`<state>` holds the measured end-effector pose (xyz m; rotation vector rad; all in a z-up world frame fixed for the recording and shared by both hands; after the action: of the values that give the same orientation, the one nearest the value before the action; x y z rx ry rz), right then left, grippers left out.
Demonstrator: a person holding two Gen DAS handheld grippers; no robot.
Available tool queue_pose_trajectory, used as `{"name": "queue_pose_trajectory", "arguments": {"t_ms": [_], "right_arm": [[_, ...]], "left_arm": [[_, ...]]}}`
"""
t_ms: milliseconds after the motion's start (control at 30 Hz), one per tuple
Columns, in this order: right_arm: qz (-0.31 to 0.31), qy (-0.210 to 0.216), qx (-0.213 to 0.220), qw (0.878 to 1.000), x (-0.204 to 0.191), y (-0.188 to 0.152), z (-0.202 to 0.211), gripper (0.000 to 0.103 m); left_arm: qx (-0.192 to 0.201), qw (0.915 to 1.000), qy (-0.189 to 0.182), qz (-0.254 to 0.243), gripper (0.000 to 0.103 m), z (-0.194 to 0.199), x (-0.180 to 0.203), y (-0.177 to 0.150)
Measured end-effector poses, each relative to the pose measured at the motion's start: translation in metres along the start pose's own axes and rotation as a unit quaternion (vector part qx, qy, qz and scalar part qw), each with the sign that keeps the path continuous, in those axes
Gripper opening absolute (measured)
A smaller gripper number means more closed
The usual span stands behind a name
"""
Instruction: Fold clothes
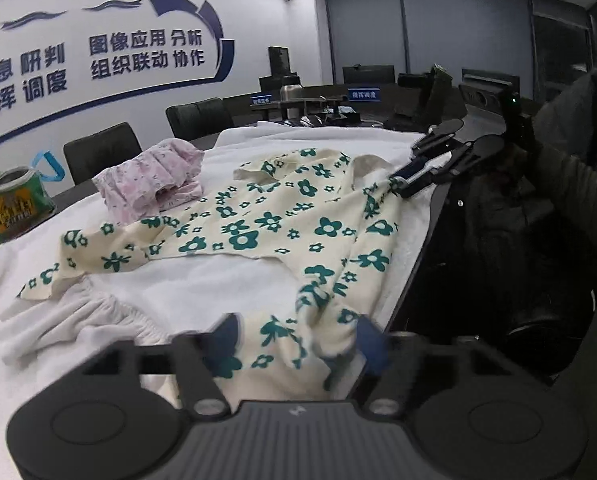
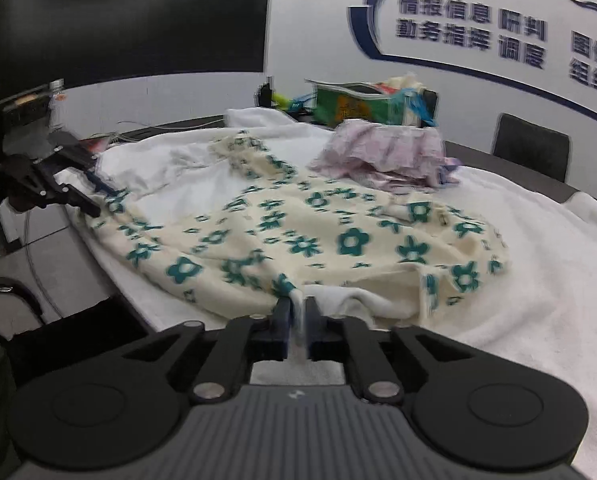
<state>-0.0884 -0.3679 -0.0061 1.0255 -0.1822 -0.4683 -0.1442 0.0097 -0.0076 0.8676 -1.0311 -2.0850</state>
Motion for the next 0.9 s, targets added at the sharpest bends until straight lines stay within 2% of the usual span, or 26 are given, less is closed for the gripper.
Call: {"name": "queue_pose_trajectory", "arguments": {"t_ms": [33,67,100,133,167,233,333,367,433,467,500,533,567,600,667,733,833,900], "right_arm": [[0.009,0.001,-0.008,1.000,-0.002,-0.003,-0.003,0.040],[0.010,0.004,-0.019,1.000,-0.003,-0.006,-0.008,0.040],[0.012,0.006,-0.030,0.999,-0.003,-0.008,-0.013,0.035],[0.011,0.009,-0.038,0.999,-0.003,-0.010,-0.016,0.014],[0.006,0.010,-0.039,0.999,-0.001,-0.008,-0.017,0.003],[0.000,0.012,-0.036,0.999,0.005,-0.001,-0.013,0.002],[0.014,0.019,-0.022,0.999,0.015,0.017,-0.008,0.002],[0.018,0.021,-0.018,0.999,0.023,0.026,-0.010,0.002],[0.020,0.020,-0.016,0.999,0.045,0.045,-0.020,0.002],[0.015,0.010,-0.016,1.000,0.057,0.055,-0.027,0.007],[-0.001,-0.020,-0.019,1.000,0.073,0.064,-0.037,0.013],[-0.016,-0.049,-0.025,0.998,0.086,0.072,-0.047,0.028],[-0.017,-0.073,-0.032,0.997,0.093,0.077,-0.051,0.037],[-0.004,-0.092,-0.029,0.995,0.094,0.081,-0.051,0.039],[0.017,-0.119,-0.007,0.993,0.091,0.085,-0.042,0.047],[0.024,-0.120,0.019,0.992,0.081,0.082,-0.027,0.052],[0.025,-0.121,0.038,0.992,0.061,0.077,-0.021,0.064],[0.011,-0.139,0.041,0.989,0.049,0.076,-0.035,0.066]], "left_arm": [[-0.006,1.0000,-0.002,-0.008,0.060,-0.003,0.003,-0.001],[-0.014,0.9998,-0.010,-0.006,0.031,-0.005,0.002,-0.002],[-0.022,0.9995,-0.021,0.001,0.016,-0.008,0.001,-0.003],[-0.023,0.9992,-0.030,0.011,0.007,-0.009,-0.004,-0.001],[-0.021,0.9988,-0.037,0.024,0.006,-0.008,-0.011,0.001],[-0.015,0.9978,-0.050,0.042,0.005,-0.008,-0.025,0.008],[-0.020,0.9970,-0.066,0.036,0.005,-0.025,-0.052,0.036],[-0.025,0.9971,-0.061,0.038,0.006,-0.036,-0.060,0.045],[-0.064,0.9953,-0.021,0.070,0.015,-0.071,-0.079,0.058],[-0.078,0.9926,-0.002,0.093,0.020,-0.081,-0.089,0.060],[-0.084,0.9897,0.017,0.115,0.022,-0.087,-0.099,0.061],[-0.078,0.9875,0.027,0.134,0.027,-0.085,-0.105,0.059],[-0.066,0.9856,0.034,0.152,0.037,-0.079,-0.109,0.056],[-0.047,0.9843,0.039,0.165,0.044,-0.067,-0.108,0.050],[-0.009,0.9854,0.044,0.164,0.088,-0.045,-0.101,0.035],[0.010,0.9885,0.046,0.144,0.093,-0.035,-0.091,0.023],[-0.004,0.9913,0.037,0.126,0.093,-0.048,-0.082,0.018],[-0.017,0.9897,0.038,0.137,0.093,-0.059,-0.084,0.020]]}}
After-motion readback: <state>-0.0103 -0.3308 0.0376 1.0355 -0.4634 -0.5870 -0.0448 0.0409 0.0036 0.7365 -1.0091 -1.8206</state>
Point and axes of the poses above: each gripper's, at about its wrist camera, not at the fingertips, and z roughly against the way its jaws point, x to its right, y to its top, the point moved 4 cm from there along -z, roughly the way its jaws point, and after that the axes turned 15 degrees about y, right-handed, at the moved point
